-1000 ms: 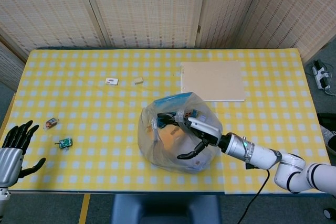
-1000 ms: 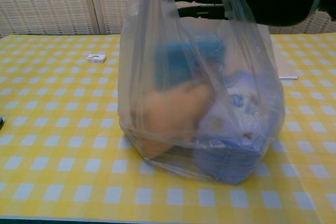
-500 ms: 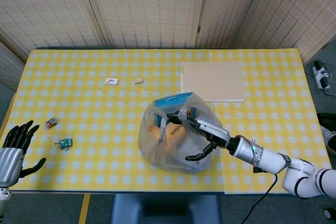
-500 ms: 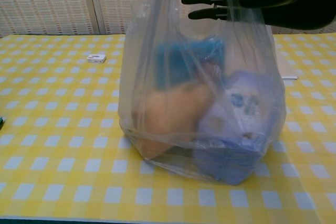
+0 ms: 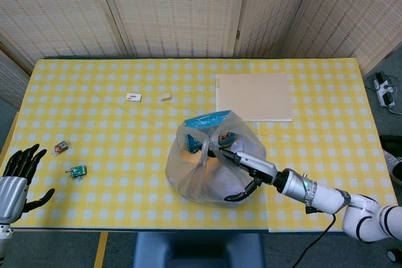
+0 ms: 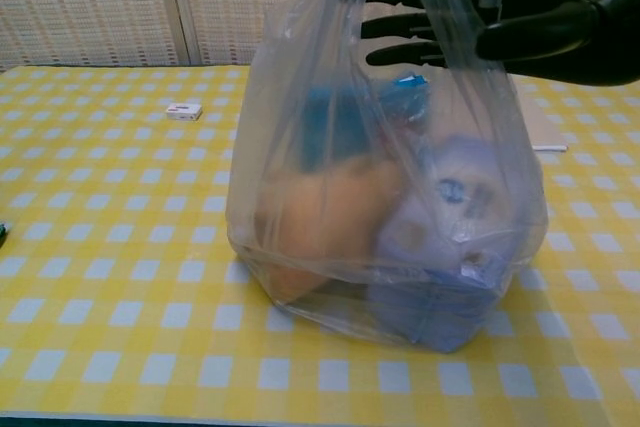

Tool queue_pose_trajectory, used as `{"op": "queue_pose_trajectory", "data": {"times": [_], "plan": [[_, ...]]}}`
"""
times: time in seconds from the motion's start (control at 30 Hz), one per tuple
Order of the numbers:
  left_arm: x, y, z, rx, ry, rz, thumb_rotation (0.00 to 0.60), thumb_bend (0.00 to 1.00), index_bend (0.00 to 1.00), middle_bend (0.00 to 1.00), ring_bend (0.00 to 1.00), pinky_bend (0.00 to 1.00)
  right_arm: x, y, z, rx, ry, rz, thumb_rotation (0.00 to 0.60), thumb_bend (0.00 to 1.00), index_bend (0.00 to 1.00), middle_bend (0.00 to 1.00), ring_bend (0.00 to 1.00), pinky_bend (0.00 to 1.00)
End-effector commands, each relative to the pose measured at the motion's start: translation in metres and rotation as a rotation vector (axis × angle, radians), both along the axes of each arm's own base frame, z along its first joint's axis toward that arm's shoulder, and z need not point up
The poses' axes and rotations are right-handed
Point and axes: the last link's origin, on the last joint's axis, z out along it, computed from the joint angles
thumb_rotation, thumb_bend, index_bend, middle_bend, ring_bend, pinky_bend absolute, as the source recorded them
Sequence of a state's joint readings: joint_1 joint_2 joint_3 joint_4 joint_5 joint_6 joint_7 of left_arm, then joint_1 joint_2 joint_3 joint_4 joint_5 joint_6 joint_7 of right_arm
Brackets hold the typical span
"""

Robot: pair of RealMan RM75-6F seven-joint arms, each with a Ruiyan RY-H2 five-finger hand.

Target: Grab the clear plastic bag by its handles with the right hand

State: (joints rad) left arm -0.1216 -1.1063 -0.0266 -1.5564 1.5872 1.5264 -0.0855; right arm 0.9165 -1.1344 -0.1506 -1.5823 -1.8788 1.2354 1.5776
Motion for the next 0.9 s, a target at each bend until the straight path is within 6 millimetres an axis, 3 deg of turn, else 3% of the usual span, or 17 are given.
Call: {"op": "queue_pose_trajectory", "data": {"times": [0.03,0.57,0.9], "plan": [[0.0,0.0,0.0,0.0,0.0,0.0,0.6,0.28,0.0,0.0,0.0,0.0,0.006,-0.004,-0.002,0.0,-0.005,0.006,0.6,0.24,0.0,0.0,0.04,0.0],[0.0,-0.002,0.003,0.009,-0.01,-0.003,0.6,0.28,0.0,0.0,0.0,0.0,0.055,-0.03,-0.028,0.059,-0.069,0.041,0.6,0.24,0.0,0.0,0.04,0.0],[0.001,-0.003,0.004,0.006,-0.015,-0.01,0.6,0.28,0.0,0.0,0.0,0.0,0.066,-0.037,-0.04,0.101,-0.157,0.058,0.6,0.24,0.0,0.0,0.04,0.0]]}}
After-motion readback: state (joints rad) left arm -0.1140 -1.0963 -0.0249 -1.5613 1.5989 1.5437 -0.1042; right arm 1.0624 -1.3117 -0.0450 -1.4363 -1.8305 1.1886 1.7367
